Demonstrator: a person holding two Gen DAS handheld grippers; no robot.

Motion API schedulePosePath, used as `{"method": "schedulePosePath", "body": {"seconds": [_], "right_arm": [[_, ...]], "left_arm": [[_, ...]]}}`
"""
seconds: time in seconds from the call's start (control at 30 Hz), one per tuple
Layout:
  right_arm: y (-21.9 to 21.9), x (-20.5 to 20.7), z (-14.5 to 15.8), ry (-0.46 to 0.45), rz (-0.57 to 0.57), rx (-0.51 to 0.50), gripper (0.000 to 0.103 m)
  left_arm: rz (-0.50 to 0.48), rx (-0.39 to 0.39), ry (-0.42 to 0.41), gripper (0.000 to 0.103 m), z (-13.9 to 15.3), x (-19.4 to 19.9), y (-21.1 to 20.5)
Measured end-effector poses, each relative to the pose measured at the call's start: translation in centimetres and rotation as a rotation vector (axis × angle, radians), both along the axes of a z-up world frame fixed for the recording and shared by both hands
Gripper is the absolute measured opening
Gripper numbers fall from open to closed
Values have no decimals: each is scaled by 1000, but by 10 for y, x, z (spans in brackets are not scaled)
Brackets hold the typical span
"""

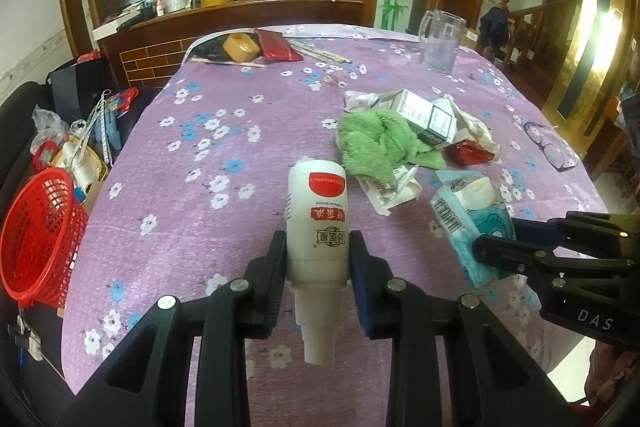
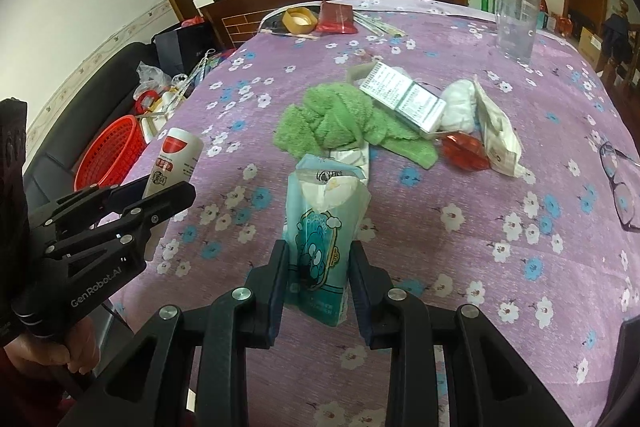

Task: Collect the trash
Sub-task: 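Lift the white bottle and teal tissue pack off the table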

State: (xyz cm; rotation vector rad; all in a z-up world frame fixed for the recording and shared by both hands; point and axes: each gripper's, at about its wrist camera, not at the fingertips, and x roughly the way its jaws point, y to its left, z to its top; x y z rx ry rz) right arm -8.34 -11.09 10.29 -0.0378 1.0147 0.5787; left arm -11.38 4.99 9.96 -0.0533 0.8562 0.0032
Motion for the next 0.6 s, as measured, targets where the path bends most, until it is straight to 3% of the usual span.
{"method": "schedulePosePath", "body": {"seconds": [0.6], "right_arm": [[39, 0, 10, -23, 61, -8, 32]], "left_arm": [[73, -16, -27, 29, 4, -9, 41]]}}
